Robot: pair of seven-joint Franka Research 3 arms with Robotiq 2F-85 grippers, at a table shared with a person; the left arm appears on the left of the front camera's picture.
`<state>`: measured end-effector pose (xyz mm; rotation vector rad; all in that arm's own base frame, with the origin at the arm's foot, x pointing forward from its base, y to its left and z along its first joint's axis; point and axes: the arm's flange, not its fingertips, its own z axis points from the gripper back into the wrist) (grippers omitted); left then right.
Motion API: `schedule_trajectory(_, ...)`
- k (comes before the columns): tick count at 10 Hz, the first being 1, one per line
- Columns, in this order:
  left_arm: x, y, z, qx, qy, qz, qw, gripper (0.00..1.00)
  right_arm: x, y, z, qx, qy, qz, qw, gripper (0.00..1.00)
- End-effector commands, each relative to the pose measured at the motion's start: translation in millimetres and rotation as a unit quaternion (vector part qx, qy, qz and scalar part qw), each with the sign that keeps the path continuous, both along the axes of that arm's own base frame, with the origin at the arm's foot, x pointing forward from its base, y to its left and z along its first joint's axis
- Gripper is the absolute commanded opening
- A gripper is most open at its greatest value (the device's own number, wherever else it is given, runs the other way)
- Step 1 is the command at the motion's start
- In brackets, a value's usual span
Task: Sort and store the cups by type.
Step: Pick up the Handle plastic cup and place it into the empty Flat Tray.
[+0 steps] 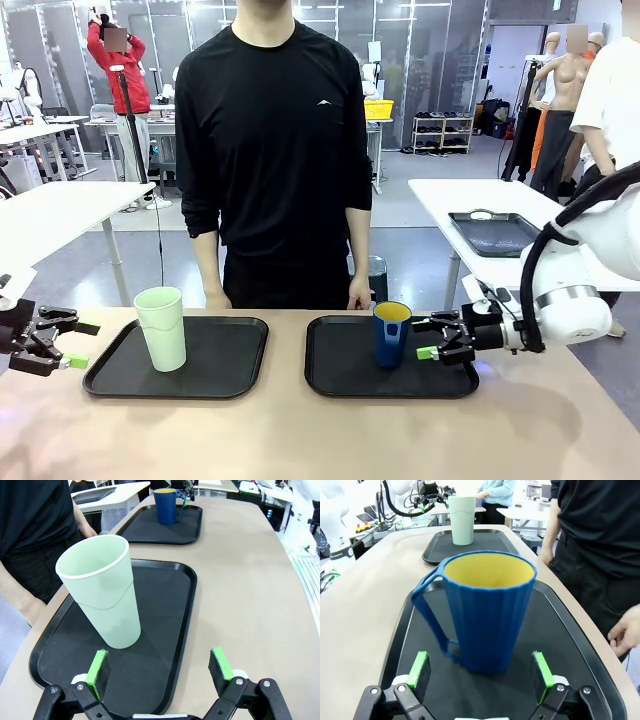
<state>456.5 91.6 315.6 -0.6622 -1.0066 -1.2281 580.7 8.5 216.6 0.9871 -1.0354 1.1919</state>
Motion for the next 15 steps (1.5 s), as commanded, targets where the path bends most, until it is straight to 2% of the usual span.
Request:
schedule_trajectory(1,3,1,0,-0.006,-0.005,-0.007,1.000,1.00,-17,-22,20,-0.038,0.019,-0.022,0.999,1.00)
schedule_trajectory(3,3,1,0,-0.006,-0.005,-0.007,1.000,1.00,-36,-45,45,-0.065,0.014,-0.050,0.997,1.00)
schedule_trajectory(8,3,1,0,-0.006,-0.005,-0.007,1.000,1.00,-74,-69,96,-0.163,0.033,-0.116,0.979,1.00)
schedule_trajectory(10,3,1,0,-0.006,-0.005,-0.007,1.000,1.00,-82,-70,105,-0.193,0.038,-0.127,0.972,1.00)
schedule_trajectory(11,3,1,0,-0.006,-0.005,-0.007,1.000,1.00,-71,-80,95,-0.154,0.016,-0.115,0.981,1.00)
schedule_trajectory(15,3,1,0,-0.006,-0.005,-0.007,1.000,1.00,-71,-80,95,-0.154,0.016,-0.115,0.981,1.00)
